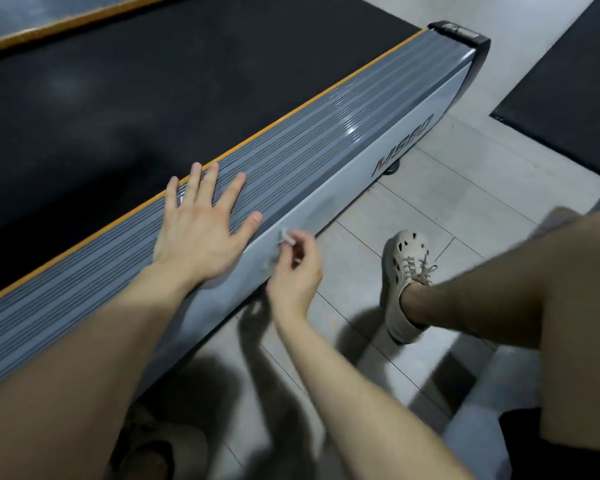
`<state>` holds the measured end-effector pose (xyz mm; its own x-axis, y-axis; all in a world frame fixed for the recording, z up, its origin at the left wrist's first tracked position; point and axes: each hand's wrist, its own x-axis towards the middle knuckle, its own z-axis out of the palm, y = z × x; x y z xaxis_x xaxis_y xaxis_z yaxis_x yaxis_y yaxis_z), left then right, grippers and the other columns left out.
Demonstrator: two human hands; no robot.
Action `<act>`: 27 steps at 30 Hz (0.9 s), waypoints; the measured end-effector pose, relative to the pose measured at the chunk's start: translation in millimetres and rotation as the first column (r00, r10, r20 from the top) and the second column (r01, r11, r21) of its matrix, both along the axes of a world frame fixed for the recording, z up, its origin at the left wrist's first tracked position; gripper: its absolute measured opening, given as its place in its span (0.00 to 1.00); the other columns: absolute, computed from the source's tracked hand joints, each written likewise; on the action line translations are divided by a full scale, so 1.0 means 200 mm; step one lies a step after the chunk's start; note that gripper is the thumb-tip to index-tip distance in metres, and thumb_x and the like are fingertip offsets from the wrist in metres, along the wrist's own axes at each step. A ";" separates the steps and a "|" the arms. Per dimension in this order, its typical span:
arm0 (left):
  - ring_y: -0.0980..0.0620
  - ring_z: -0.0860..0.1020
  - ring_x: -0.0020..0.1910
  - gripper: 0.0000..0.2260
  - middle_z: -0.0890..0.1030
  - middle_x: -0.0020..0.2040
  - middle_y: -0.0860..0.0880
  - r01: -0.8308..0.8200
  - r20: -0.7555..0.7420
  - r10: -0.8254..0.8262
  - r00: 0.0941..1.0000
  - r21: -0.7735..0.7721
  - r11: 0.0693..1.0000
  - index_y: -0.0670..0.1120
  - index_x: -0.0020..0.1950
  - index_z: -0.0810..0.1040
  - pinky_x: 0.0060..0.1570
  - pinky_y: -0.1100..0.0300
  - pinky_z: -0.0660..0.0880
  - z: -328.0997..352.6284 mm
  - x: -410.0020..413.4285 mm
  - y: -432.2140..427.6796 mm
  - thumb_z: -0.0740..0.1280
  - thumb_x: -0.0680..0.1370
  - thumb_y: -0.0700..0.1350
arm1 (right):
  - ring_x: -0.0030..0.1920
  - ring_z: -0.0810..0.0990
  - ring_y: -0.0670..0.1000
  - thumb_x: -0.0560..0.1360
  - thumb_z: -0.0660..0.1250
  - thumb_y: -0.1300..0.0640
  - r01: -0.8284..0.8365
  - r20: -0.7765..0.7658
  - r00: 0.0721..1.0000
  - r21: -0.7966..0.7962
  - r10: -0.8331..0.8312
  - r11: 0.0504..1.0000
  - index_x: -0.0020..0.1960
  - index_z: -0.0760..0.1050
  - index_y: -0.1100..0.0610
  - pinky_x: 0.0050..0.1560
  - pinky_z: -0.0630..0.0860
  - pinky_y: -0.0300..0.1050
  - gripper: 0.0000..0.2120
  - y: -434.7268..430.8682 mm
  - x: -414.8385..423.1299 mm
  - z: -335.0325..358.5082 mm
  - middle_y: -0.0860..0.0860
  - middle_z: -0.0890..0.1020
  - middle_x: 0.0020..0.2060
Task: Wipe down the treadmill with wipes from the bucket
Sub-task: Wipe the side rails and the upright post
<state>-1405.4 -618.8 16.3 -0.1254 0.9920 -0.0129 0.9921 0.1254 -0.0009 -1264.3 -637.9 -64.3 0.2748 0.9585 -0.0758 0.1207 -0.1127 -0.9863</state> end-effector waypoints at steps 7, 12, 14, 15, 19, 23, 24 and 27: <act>0.43 0.46 0.87 0.36 0.53 0.88 0.43 -0.009 -0.022 0.010 1.000 0.019 1.000 0.57 0.87 0.54 0.84 0.36 0.46 0.01 0.02 0.00 0.43 0.83 0.72 | 0.50 0.80 0.49 0.81 0.66 0.64 0.328 0.104 0.940 -0.029 -0.324 0.944 0.55 0.80 0.52 0.59 0.79 0.53 0.08 0.77 0.26 0.03 0.51 0.81 0.53; 0.44 0.47 0.87 0.35 0.54 0.87 0.43 -0.002 -0.015 0.002 1.000 0.014 1.000 0.56 0.87 0.55 0.84 0.37 0.47 0.03 0.02 -0.01 0.45 0.84 0.71 | 0.52 0.74 0.37 0.82 0.65 0.71 -0.036 0.067 0.997 0.129 0.028 0.991 0.58 0.79 0.60 0.57 0.68 0.28 0.10 -0.03 -0.03 0.01 0.56 0.77 0.54; 0.44 0.47 0.87 0.34 0.55 0.87 0.43 0.002 -0.015 -0.002 1.000 0.014 1.000 0.56 0.87 0.56 0.84 0.37 0.47 0.04 0.02 -0.01 0.47 0.84 0.70 | 0.52 0.75 0.42 0.83 0.65 0.70 -0.233 0.080 0.972 0.167 0.222 0.958 0.58 0.80 0.61 0.56 0.70 0.31 0.09 -0.29 -0.07 0.00 0.56 0.77 0.53; 0.44 0.47 0.87 0.33 0.55 0.87 0.42 0.011 -0.025 -0.011 1.000 0.026 1.000 0.55 0.87 0.57 0.84 0.37 0.47 0.04 0.03 -0.02 0.48 0.85 0.69 | 0.52 0.76 0.45 0.83 0.65 0.70 -0.264 0.084 0.964 0.183 0.252 0.947 0.58 0.80 0.62 0.55 0.71 0.33 0.09 -0.30 -0.06 0.00 0.56 0.78 0.53; 0.40 0.63 0.82 0.28 0.66 0.82 0.41 0.106 -0.110 -0.091 0.990 0.138 0.985 0.51 0.83 0.68 0.80 0.40 0.57 0.05 0.05 -0.03 0.55 0.86 0.62 | 0.49 0.76 0.46 0.82 0.65 0.68 0.079 -0.030 0.997 0.127 -0.076 0.989 0.59 0.80 0.61 0.54 0.74 0.36 0.09 0.28 0.11 -0.02 0.55 0.78 0.53; 0.38 0.72 0.72 0.23 0.73 0.76 0.43 0.169 -0.126 -0.152 0.980 0.132 0.977 0.50 0.79 0.73 0.73 0.40 0.66 0.06 0.08 -0.02 0.58 0.87 0.57 | 0.46 0.76 0.42 0.80 0.66 0.68 0.268 -0.001 0.963 0.080 -0.269 0.960 0.58 0.82 0.59 0.50 0.67 0.23 0.11 0.87 0.36 -0.02 0.52 0.78 0.52; 0.38 0.72 0.72 0.23 0.73 0.75 0.43 0.172 -0.129 -0.155 0.979 0.125 0.977 0.50 0.79 0.73 0.72 0.40 0.66 0.07 0.08 -0.02 0.58 0.87 0.57 | 0.46 0.76 0.39 0.80 0.65 0.68 0.257 -0.002 0.966 0.078 -0.258 0.963 0.58 0.82 0.59 0.50 0.68 0.23 0.11 0.88 0.37 -0.02 0.52 0.78 0.52; 0.38 0.72 0.71 0.23 0.73 0.76 0.44 0.178 -0.146 -0.161 0.976 0.111 0.978 0.50 0.80 0.73 0.72 0.39 0.67 0.07 0.07 -0.02 0.59 0.86 0.56 | 0.49 0.77 0.37 0.81 0.64 0.71 0.146 -0.076 0.988 0.170 -0.135 0.975 0.58 0.82 0.61 0.55 0.74 0.34 0.11 0.52 0.20 -0.01 0.55 0.77 0.52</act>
